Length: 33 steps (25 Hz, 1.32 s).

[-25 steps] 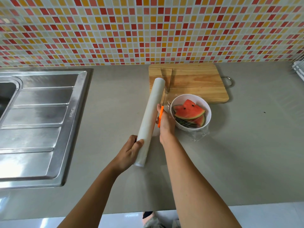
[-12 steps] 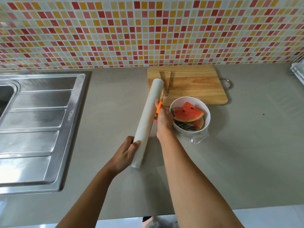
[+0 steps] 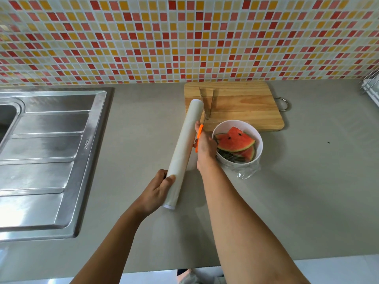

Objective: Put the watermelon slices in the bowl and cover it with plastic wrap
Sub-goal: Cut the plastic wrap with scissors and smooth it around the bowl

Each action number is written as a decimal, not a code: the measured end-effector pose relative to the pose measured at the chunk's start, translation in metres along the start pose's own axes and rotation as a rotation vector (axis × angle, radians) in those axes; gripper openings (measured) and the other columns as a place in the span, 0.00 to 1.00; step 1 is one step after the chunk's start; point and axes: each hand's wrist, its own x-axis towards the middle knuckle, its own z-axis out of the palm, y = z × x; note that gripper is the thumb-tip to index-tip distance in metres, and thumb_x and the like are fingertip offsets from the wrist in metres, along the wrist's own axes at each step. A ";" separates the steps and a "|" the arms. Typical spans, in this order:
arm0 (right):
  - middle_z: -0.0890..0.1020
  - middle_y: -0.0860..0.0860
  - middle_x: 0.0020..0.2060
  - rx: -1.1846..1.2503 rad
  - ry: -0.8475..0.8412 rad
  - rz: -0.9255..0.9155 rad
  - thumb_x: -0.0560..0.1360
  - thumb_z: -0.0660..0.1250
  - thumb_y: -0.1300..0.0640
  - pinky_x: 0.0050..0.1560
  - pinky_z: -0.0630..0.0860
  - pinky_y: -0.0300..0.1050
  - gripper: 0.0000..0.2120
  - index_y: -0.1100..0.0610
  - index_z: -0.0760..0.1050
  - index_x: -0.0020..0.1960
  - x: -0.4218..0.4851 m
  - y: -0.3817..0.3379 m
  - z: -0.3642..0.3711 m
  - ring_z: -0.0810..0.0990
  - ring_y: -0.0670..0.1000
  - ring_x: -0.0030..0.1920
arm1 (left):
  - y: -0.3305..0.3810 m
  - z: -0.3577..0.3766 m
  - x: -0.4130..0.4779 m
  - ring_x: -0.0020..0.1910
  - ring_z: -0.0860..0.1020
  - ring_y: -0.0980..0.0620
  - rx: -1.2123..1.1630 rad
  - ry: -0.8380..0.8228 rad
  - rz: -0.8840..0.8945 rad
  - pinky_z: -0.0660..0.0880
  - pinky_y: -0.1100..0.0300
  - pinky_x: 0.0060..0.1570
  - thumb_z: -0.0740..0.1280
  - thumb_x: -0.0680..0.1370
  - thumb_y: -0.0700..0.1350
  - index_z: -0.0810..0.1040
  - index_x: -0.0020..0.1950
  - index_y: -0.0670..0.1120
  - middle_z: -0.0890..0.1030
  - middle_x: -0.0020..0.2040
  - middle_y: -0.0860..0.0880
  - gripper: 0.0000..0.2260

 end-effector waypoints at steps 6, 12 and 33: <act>0.79 0.49 0.43 0.000 -0.015 -0.011 0.70 0.68 0.41 0.45 0.73 0.41 0.13 0.48 0.73 0.33 0.008 0.003 0.001 0.78 0.49 0.44 | -0.001 -0.004 -0.005 0.43 0.72 0.56 0.019 -0.006 0.006 0.69 0.64 0.39 0.55 0.74 0.59 0.68 0.50 0.52 0.72 0.45 0.52 0.13; 0.74 0.50 0.43 -0.042 -0.056 0.014 0.71 0.67 0.41 0.32 0.66 0.36 0.15 0.49 0.71 0.31 0.018 0.003 0.006 0.72 0.44 0.31 | -0.010 -0.012 -0.010 0.41 0.72 0.57 0.038 0.009 0.005 0.69 0.65 0.38 0.54 0.73 0.60 0.69 0.48 0.52 0.72 0.44 0.53 0.13; 0.77 0.56 0.31 -0.848 -0.221 -0.409 0.73 0.64 0.46 0.37 0.66 0.45 0.18 0.60 0.72 0.35 -0.009 0.028 0.014 0.75 0.58 0.38 | -0.028 -0.040 -0.024 0.42 0.74 0.48 0.088 0.334 -0.091 0.74 0.53 0.34 0.60 0.78 0.55 0.68 0.49 0.45 0.73 0.46 0.45 0.13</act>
